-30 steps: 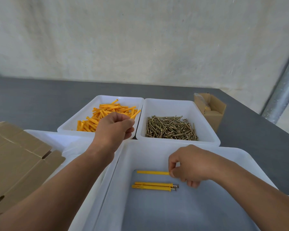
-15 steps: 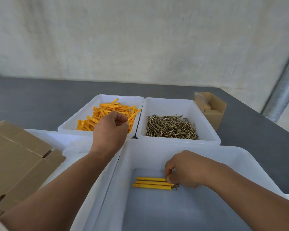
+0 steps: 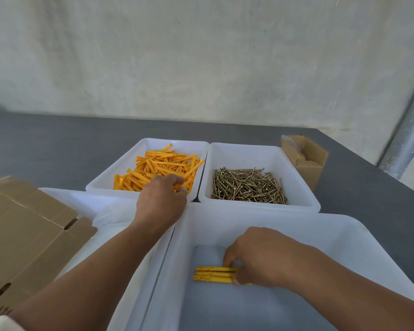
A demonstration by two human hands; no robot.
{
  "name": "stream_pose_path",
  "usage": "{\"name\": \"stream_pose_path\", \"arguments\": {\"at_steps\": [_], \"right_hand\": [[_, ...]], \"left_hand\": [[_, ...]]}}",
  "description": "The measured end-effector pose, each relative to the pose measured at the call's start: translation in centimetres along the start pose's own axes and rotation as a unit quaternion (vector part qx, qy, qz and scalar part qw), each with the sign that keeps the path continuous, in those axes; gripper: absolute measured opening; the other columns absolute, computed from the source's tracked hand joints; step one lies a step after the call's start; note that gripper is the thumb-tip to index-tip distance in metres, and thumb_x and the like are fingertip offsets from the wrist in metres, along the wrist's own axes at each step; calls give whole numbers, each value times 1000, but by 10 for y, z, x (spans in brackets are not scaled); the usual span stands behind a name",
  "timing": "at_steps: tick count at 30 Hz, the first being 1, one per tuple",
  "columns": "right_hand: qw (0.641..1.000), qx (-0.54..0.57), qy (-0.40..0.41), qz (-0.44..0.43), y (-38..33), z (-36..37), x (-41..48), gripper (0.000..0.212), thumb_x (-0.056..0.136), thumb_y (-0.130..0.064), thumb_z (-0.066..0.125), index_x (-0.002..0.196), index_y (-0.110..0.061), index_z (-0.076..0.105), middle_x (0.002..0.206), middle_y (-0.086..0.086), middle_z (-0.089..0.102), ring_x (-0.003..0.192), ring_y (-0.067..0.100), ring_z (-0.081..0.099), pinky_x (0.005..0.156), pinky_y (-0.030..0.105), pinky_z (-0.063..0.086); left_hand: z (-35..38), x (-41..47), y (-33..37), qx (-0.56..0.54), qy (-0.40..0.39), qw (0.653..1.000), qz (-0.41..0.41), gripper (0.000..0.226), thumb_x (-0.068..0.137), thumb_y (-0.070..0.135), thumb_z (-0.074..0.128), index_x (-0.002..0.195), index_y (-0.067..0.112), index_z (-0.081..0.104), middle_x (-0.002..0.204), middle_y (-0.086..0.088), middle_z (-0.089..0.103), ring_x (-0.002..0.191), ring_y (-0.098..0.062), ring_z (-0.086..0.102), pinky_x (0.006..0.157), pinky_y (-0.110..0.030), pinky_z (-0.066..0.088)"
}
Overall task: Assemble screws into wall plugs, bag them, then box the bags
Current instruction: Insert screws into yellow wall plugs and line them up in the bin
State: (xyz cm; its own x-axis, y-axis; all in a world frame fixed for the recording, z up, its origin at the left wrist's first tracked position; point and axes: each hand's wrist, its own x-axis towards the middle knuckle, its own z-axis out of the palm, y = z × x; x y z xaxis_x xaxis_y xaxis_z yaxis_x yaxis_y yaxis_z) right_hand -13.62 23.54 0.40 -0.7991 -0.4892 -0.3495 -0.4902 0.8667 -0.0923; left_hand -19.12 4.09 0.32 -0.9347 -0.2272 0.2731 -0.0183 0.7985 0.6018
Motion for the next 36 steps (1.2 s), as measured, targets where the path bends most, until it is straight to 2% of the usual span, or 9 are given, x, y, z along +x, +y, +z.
{"name": "stream_pose_path", "arguments": {"at_steps": [5,8,12,15,18,25,30,33,36], "right_hand": [[999,7,-36,-29,-3,-3,-3,30,90,-33,64,120,-30,68,89,0,71,78,12,54,73,27,45],[999,32,-26,-23,-1,-5,-6,35,88,-43,64,122,-33,65,75,-10,56,79,10,52,71,26,44],[992,69,104,-5,10,-16,-8,21,89,-48,61,99,-32,70,79,-14,62,76,3,55,70,24,46],[962,126,239,45,24,-31,-2,19,89,-42,60,78,-30,69,65,-17,60,64,-2,54,59,20,43],[931,149,314,111,42,-44,9,21,90,-31,59,73,-24,68,68,-13,64,69,3,58,63,27,48],[935,164,202,241,86,-39,50,27,91,-36,62,97,-13,76,98,5,71,89,20,63,74,30,50],[949,121,112,269,95,-39,77,32,91,-39,60,69,-16,62,72,-2,57,65,12,51,51,25,34],[958,69,78,267,100,-38,91,24,94,-32,52,92,-16,69,82,-1,60,71,14,52,55,25,35],[958,61,72,272,105,-37,97,19,89,-30,54,81,-17,65,76,-1,58,65,12,50,51,25,33]], "left_hand": [[3,-1,-1,48,-27,998,16,33,98,34,49,128,27,61,133,-1,56,119,-23,52,92,-32,39],[4,0,-1,56,-38,998,15,31,98,34,47,125,27,62,127,-2,59,115,-23,54,91,-32,39],[4,11,1,68,-54,996,-1,25,96,29,46,109,27,67,110,4,63,95,-18,51,79,-30,39],[3,25,0,99,-54,994,-17,22,92,23,50,103,23,68,94,6,55,88,-16,45,73,-28,35],[1,40,-2,115,-62,991,-40,23,87,17,51,100,18,70,89,4,60,83,-18,49,65,-27,35],[11,54,1,208,-106,970,-67,26,85,21,48,103,27,65,100,4,60,90,-19,55,70,-32,41],[15,63,1,239,-126,959,-86,25,83,23,47,101,26,65,97,4,60,87,-20,53,70,-34,35],[18,67,-1,237,-125,959,-92,24,83,25,49,101,25,64,94,3,59,85,-20,53,72,-37,35],[21,67,-4,236,-108,962,-88,18,83,28,50,94,24,64,87,3,59,73,-16,51,68,-35,35]]}}
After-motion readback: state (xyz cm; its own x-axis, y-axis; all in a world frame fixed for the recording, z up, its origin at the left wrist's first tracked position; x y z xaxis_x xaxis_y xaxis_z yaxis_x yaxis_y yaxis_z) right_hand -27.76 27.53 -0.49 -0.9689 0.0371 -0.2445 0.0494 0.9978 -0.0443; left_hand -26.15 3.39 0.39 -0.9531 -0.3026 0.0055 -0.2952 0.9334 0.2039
